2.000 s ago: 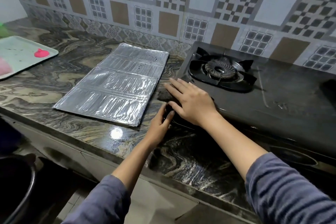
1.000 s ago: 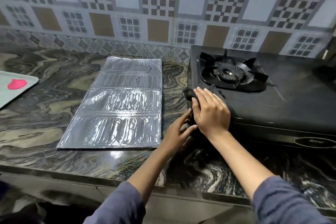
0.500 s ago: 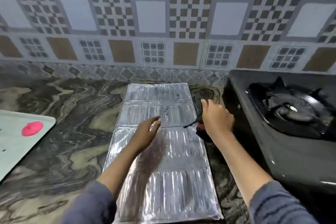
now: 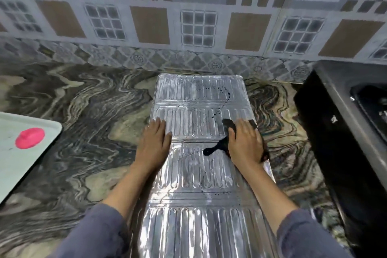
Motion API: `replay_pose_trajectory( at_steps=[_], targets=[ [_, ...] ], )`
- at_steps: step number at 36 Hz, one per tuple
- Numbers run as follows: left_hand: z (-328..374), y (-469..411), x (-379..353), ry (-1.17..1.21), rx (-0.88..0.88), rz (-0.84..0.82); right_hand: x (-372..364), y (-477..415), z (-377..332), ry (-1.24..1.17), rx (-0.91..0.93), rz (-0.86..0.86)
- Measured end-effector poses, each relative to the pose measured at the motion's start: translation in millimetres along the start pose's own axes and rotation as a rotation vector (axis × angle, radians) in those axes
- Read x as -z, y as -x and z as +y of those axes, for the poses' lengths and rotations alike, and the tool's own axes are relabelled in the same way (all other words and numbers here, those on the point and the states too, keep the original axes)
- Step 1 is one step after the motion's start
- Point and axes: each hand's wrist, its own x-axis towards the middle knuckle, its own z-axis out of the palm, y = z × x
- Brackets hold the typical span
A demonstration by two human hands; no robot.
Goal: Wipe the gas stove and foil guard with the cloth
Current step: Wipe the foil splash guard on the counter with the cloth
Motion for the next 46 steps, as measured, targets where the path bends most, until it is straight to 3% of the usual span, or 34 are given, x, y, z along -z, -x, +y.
replay_pose_trajectory(
  at_steps=[13,20,26,46],
  targets=[
    [-6.1,-1.9,-7.3,-0.036,-0.004,-0.028,-7.7,-20.4,-6.3,0.051,-0.001,-0.007],
    [-7.2,-2.7,-4.5,-0.028,0.009,-0.061,-5.4,-49.7,-16.1,0.057,0.073,-0.106],
    [-12.7,-6.6,2.9,-0.094,-0.004,-0.077,-5.8,-39.3,-13.5,0.140,-0.029,-0.095],
    [-9.8,-4.1,0.9,-0.099,0.068,-0.132,-18.1,-115.9,-26.0,0.041,-0.140,-0.103]
  ],
)
